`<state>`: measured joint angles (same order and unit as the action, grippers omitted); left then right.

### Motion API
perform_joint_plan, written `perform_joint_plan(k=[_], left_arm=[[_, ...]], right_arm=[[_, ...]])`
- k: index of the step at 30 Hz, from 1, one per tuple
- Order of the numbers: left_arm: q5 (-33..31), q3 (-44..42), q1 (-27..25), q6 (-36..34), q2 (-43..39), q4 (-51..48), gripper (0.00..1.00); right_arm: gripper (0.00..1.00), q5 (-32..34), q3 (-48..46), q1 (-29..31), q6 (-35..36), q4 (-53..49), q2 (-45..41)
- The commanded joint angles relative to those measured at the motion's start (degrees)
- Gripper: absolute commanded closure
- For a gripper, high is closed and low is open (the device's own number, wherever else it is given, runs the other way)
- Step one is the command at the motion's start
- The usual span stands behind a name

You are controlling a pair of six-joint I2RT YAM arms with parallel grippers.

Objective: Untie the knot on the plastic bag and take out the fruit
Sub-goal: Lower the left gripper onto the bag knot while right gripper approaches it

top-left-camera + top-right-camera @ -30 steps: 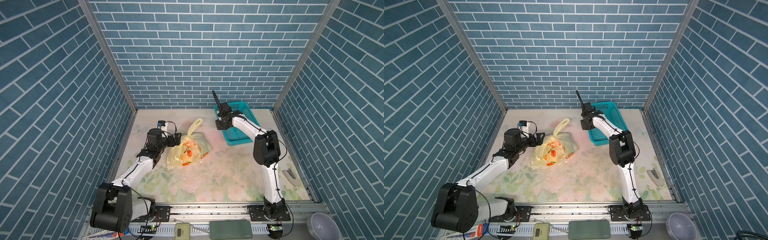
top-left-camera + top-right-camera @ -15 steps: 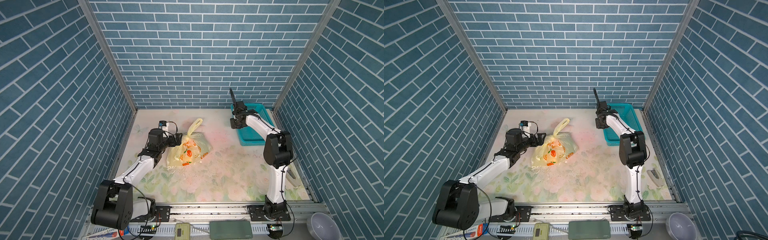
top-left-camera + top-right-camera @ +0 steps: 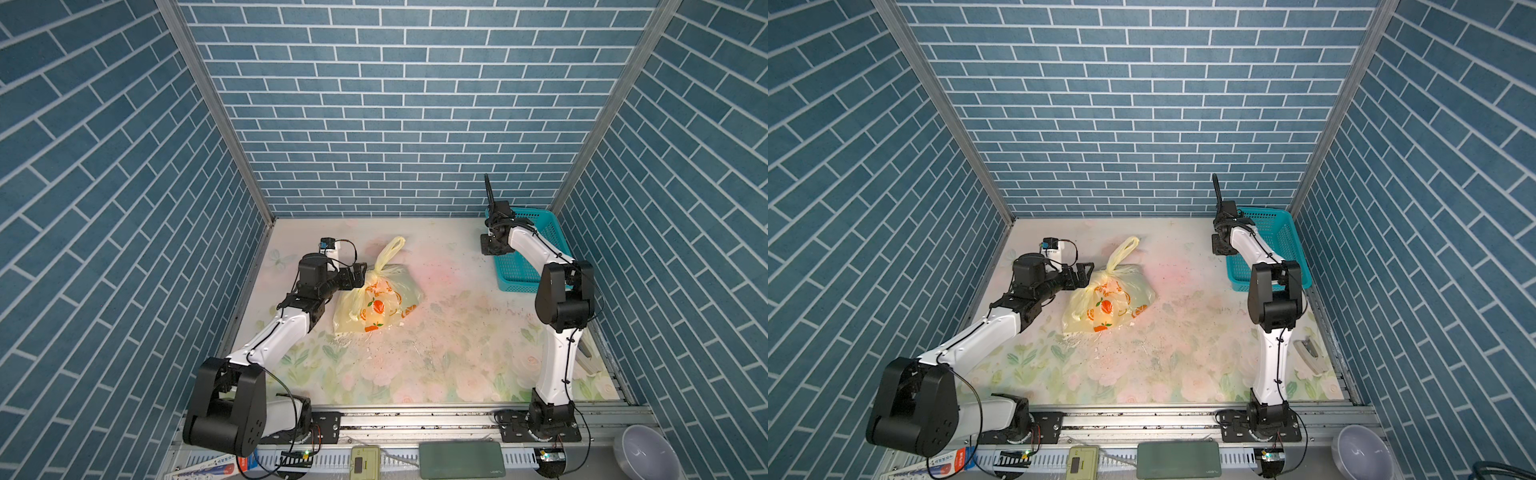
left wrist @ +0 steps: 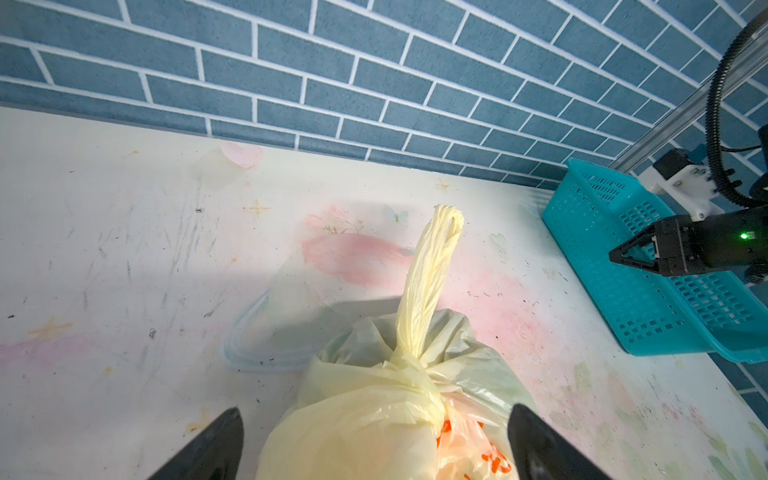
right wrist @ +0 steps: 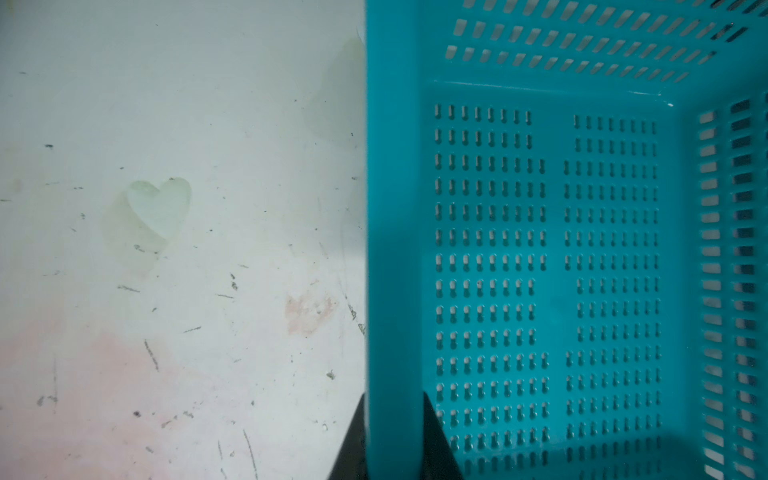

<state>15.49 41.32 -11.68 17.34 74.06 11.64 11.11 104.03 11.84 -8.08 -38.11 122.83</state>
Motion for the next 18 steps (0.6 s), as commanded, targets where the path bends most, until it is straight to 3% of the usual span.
perform_joint_plan(k=[1,4,6,10,18], left_arm=[[-0.4,2.2,-0.5,-0.5,0.0,-2.4,0.00],[-1.0,3.8,-1.1,-1.5,-0.1,-5.8,0.00],[-1.7,6.1,-2.0,-2.8,0.5,-10.0,0.00],[-1.3,12.9,-3.6,-6.0,3.5,-20.2,0.01],[-1.7,23.7,-6.2,-12.8,12.2,-36.1,0.10]], right_arm=[[0.83,-1.3,2.7,-0.1,0.8,-1.7,1.3],[0.51,-2.1,2.0,0.0,0.8,-1.8,-0.7],[0.40,-2.4,1.3,0.0,0.7,-2.0,-2.6],[0.30,-3.4,-0.1,0.5,0.6,-3.3,-7.7],[0.22,-5.7,-3.2,3.3,0.7,-7.4,-16.9]])
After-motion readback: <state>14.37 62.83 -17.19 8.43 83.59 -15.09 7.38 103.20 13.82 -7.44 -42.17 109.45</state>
